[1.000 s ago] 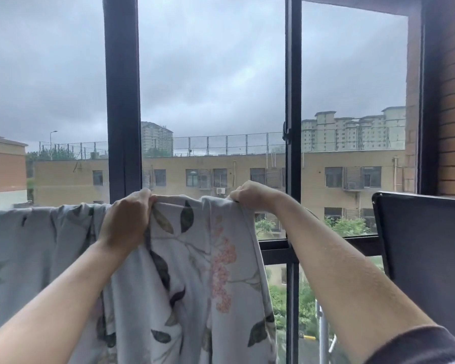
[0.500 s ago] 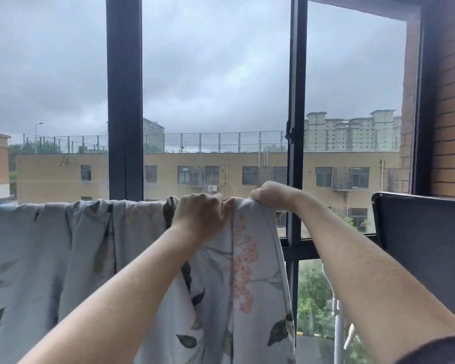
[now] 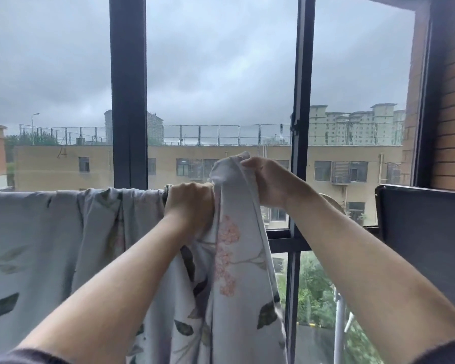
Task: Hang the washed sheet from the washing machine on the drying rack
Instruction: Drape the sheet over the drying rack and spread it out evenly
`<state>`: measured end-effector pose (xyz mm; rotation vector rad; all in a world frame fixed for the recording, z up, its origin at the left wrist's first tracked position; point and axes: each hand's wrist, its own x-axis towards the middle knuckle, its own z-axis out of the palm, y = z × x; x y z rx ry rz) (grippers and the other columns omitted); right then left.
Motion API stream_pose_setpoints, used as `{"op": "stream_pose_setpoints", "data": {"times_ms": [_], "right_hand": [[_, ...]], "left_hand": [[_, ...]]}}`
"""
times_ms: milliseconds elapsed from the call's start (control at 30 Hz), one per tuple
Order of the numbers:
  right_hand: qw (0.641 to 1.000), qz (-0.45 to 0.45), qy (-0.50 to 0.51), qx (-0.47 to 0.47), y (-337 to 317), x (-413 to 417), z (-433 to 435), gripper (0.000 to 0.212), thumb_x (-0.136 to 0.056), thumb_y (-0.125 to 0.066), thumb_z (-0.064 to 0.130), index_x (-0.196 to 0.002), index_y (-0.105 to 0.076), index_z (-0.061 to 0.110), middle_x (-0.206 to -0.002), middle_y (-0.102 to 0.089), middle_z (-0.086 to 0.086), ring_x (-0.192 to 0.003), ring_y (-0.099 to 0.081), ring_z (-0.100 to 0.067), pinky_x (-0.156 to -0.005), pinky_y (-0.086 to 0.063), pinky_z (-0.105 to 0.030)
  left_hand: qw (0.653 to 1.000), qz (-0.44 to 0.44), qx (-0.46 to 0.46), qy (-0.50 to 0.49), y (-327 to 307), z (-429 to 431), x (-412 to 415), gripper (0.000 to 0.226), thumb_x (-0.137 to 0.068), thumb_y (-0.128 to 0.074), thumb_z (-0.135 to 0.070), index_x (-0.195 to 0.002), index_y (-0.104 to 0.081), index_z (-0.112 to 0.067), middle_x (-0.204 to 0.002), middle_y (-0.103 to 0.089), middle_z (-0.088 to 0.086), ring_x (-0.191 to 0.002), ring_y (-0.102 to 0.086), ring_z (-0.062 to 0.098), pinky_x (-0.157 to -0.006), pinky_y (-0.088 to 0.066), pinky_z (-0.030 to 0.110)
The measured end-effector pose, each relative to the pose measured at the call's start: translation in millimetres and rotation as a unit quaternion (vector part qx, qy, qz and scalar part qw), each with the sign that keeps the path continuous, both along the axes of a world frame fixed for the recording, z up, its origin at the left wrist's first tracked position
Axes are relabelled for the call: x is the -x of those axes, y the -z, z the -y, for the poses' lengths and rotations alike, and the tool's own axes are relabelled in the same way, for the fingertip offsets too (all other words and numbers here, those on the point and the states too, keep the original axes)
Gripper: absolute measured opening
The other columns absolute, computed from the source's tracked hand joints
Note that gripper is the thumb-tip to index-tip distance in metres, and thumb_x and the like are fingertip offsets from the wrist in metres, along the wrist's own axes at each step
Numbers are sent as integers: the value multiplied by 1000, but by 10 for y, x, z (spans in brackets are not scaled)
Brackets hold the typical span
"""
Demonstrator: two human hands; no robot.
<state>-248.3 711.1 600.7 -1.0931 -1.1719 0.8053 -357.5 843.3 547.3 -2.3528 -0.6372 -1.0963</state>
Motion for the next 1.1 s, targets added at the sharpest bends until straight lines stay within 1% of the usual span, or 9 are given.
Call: {"op": "stream_pose_setpoints", "data": {"times_ms": [67,167,267,367,533,700,800,967,1100], "right_hand": [[999,-7,27,18,20,-75,61,19,-92,-42,12,-99,-58,4,-86,-62,-8,-71,-60,-18,-75,-50,-33],[984,-43,169,42,-59,-322,357,25,-81,-53,19,-102,-59,6,-78,-60,-6,-68,-56,-20,-68,-49,-30],[940,-102,324,30,-162,-653,796,18,-84,-49,18,-72,-57,8,-50,-55,-4,-46,-53,-19,-57,-45,-26],[903,-140,402,60,-180,-839,1135,25,-86,-50,16,-62,-43,14,-36,-43,1,-28,-44,-14,-35,-40,-17],[910,-142,379,87,-36,-964,1301,27,-90,-49,15,-64,-41,13,-38,-45,0,-27,-45,-12,-28,-37,-17],[869,-157,466,49,-64,-1345,1765,21,-87,-57,16,-69,-47,13,-34,-46,1,-25,-46,-11,-29,-38,-14],[884,-147,437,79,-45,-1443,1857,18,-88,-60,13,-72,-51,10,-36,-49,-1,-25,-46,-10,-25,-34,-15],[922,-98,346,145,48,-1551,1898,22,-73,-69,5,-93,-62,3,-70,-66,-9,-48,-61,-17,-48,-52,-22],[922,-8,343,178,150,-1672,1854,14,-84,-60,-4,-94,-61,5,-84,-65,-12,-48,-59,-14,-38,-45,-19]], "left_hand": [[1000,12,11,5,-10,17,-52,45,-100,-25,-37,-87,-64,-17,-88,-70,8,-83,-66,28,-66,-40,33],[999,36,28,20,-7,-62,-64,53,-101,-21,-41,-93,-67,-16,-95,-71,10,-88,-66,30,-72,-42,33],[998,43,29,19,-17,-85,-6,49,-100,-25,-39,-94,-68,-16,-95,-71,11,-89,-66,31,-73,-43,32],[998,39,36,15,-18,-42,-40,49,-100,-25,-38,-95,-68,-16,-95,-71,11,-89,-66,30,-69,-37,33],[999,30,41,6,-20,31,-124,49,-100,-24,-36,-95,-68,-15,-97,-70,10,-90,-65,29,-73,-40,33],[997,42,54,-22,-25,-39,-145,51,-99,-23,-35,-94,-70,-15,-95,-70,12,-90,-63,30,-75,-39,34],[997,38,61,-42,-25,-11,-244,53,-98,-23,-38,-94,-71,-16,-94,-69,11,-88,-62,29,-75,-38,34],[992,58,111,-20,-67,294,-471,45,-97,-25,-38,-103,-63,-15,-106,-66,9,-95,-60,25,-87,-40,36],[993,46,52,92,-45,939,-1023,36,-97,-30,-38,-97,-59,-16,-96,-68,8,-85,-62,24,-78,-41,34]]}}
